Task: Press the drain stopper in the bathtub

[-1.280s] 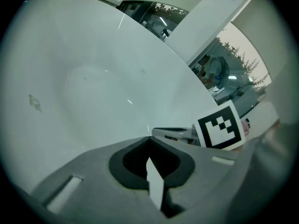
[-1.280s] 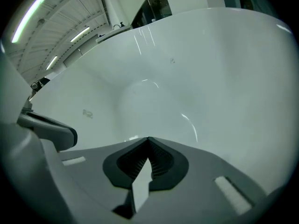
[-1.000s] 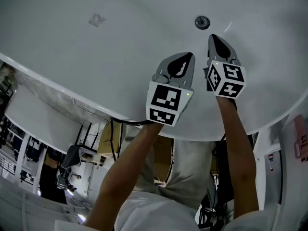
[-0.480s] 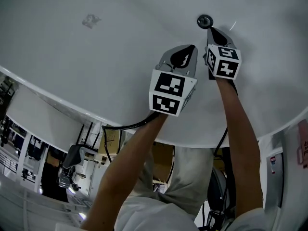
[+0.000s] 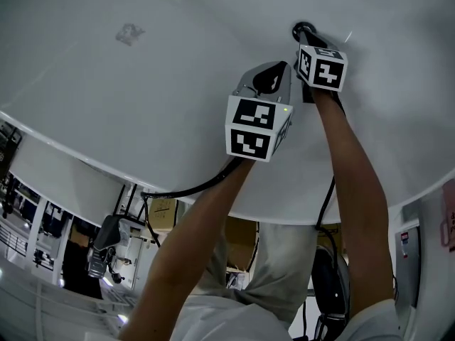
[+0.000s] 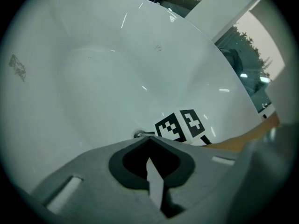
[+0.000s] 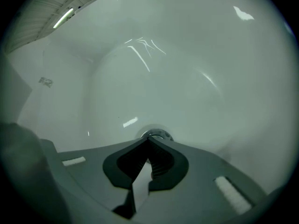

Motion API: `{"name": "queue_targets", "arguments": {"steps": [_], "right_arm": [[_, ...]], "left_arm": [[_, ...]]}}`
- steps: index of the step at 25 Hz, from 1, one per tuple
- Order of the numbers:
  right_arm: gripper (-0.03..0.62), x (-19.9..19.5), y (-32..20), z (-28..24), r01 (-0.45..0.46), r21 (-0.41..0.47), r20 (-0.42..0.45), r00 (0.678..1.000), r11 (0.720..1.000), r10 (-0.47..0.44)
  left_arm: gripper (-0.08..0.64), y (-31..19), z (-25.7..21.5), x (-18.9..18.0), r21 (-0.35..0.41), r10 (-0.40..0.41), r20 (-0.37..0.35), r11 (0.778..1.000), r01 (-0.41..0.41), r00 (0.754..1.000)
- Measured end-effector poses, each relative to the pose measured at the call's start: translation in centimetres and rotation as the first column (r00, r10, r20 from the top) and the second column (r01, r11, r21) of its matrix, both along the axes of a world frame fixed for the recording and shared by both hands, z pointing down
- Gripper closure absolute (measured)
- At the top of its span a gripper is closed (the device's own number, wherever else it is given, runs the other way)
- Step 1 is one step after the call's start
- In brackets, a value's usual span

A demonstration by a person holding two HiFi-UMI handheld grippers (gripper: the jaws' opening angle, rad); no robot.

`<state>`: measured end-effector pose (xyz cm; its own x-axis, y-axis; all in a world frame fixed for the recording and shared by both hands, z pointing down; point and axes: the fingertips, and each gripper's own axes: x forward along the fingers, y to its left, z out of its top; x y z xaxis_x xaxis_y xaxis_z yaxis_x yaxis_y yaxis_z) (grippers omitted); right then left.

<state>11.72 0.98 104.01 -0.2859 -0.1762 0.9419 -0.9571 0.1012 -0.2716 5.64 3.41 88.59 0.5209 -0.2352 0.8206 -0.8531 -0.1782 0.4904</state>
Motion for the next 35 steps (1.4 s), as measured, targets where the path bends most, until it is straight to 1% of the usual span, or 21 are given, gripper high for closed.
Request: {"name": "queue_targets", "arguments": {"steps": [5,8,11,13,16,20,24,27,31,35], "right_arm": [[0.592,0.8,0.9,2.1,-0.034,-0.071,-0.034,0.999,0.997,0.032],[0.591,0.9,0.9,2.5,-0.038,-0.082,-0.053,0.998,0.996,0.033],[0.589,1.0,0.9,2.5,-0.016,-0.115,-0.051,0.999,0.993,0.01],[0.589,1.1,0.8,1.9,0.007,-0.117,-0.044,0.999,0.993,-0.012],[0.591,0.9,1.2,0.4,-0.006,-0.105,-0.019,1.0,0.994,0.004],[0.591,1.2,1.8,-2.2,-0.015,-0.086,-0.024,1.0,0.996,0.013],[0.591,1.5,1.2,-6.5,-0.026,-0.038,-0.014,1.0,0.999,0.026],[0.591,1.3,0.5,-10.2,-0.03,0.006,0.005,1.0,1.0,0.03],[0.59,1.4,-0.5,-15.2,-0.026,0.06,0.017,1.0,0.998,0.025],[0.589,1.8,0.3,-19.8,-0.031,0.072,0.02,0.999,0.997,0.029]], "left_arm": [[0.557,-0.4,0.2,0.3,0.005,0.009,-0.002,1.0,-0.009,1.0],[0.557,-0.2,0.3,0.4,0.007,0.016,0.0,1.0,-0.016,1.0],[0.557,0.1,-0.2,0.8,-0.001,0.031,-0.001,1.0,-0.031,1.0],[0.557,0.0,-1.0,1.1,0.007,0.044,-0.004,0.999,-0.044,0.999],[0.557,-0.3,-2.1,0.8,0.019,0.045,-0.001,0.999,-0.045,0.999],[0.557,-0.5,-4.0,0.6,0.033,0.044,0.003,0.998,-0.044,0.999],[0.556,-0.5,-7.1,0.7,0.051,0.043,0.002,0.998,-0.043,0.999],[0.557,-0.5,-9.7,0.5,0.064,0.04,0.002,0.997,-0.041,0.999],[0.557,-0.8,-13.9,0.9,0.1,0.054,-0.001,0.994,-0.053,0.999],[0.557,-0.7,-18.4,1.5,0.125,0.071,-0.016,0.99,-0.069,0.997]]}}
